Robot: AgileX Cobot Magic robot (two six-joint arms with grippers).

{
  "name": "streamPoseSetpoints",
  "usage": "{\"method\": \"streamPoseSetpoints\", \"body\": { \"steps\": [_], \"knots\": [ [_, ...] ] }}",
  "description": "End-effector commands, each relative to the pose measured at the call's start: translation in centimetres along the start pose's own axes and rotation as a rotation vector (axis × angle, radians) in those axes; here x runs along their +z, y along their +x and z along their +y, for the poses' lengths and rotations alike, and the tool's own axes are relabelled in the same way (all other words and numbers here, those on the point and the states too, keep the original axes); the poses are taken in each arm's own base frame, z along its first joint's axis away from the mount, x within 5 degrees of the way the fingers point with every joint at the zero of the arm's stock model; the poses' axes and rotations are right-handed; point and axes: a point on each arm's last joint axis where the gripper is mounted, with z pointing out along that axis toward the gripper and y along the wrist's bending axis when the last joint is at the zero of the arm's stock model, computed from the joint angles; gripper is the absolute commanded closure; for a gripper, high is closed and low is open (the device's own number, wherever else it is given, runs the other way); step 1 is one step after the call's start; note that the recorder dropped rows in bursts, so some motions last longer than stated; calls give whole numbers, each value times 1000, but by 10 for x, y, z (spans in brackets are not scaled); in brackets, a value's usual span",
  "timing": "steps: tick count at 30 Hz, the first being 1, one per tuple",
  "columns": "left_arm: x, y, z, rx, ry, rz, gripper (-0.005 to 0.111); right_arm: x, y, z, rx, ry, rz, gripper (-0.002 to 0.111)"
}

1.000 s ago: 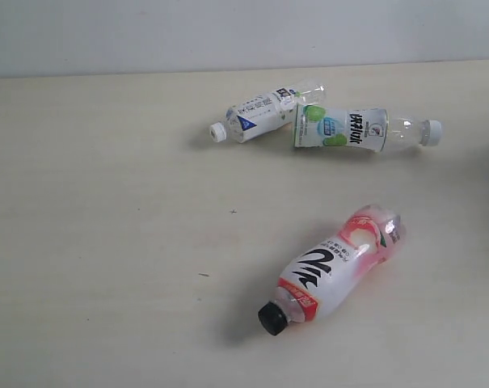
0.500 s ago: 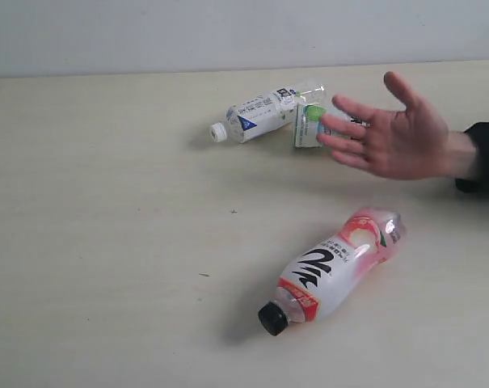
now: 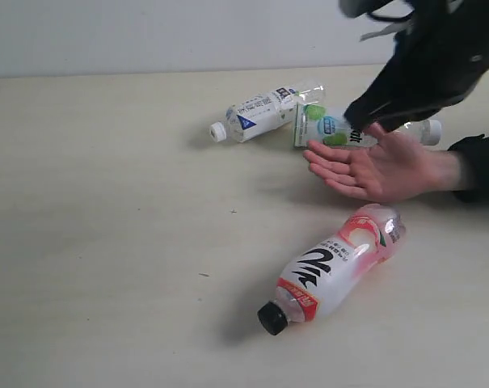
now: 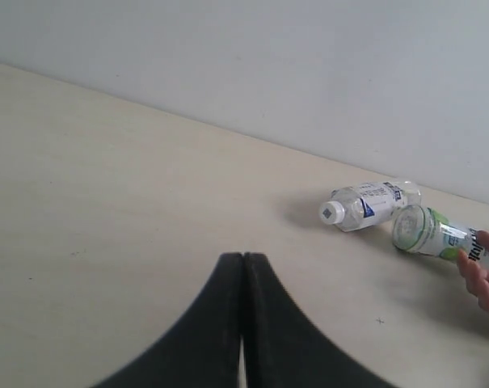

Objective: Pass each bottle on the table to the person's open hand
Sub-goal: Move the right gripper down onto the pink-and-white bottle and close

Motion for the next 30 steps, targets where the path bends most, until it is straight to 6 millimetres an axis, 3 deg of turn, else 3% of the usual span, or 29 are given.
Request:
{"method": "streamPoseSetpoints", "body": {
  "steps": [1, 6, 10, 17, 22, 30],
  "knots": [
    [0, 0, 0, 6, 6, -7, 107, 42, -14, 6, -296, -89, 98, 103],
    [0, 0, 0, 7, 11, -5, 107, 51, -8, 8, -667, -159, 164, 72],
    [0, 0, -1, 9, 22, -1, 107, 47, -3, 8, -759, -192, 199, 50],
    [0, 0, -1, 9, 22, -1, 107, 51, 7, 10, -873, -242, 245, 47],
    [0, 0, -1, 9, 22, -1, 107, 63, 17, 12, -893, -241, 238, 40],
    [0, 0, -1, 9, 22, -1, 107, 70, 19, 17, -887, -268, 180, 40]
  ]
}}
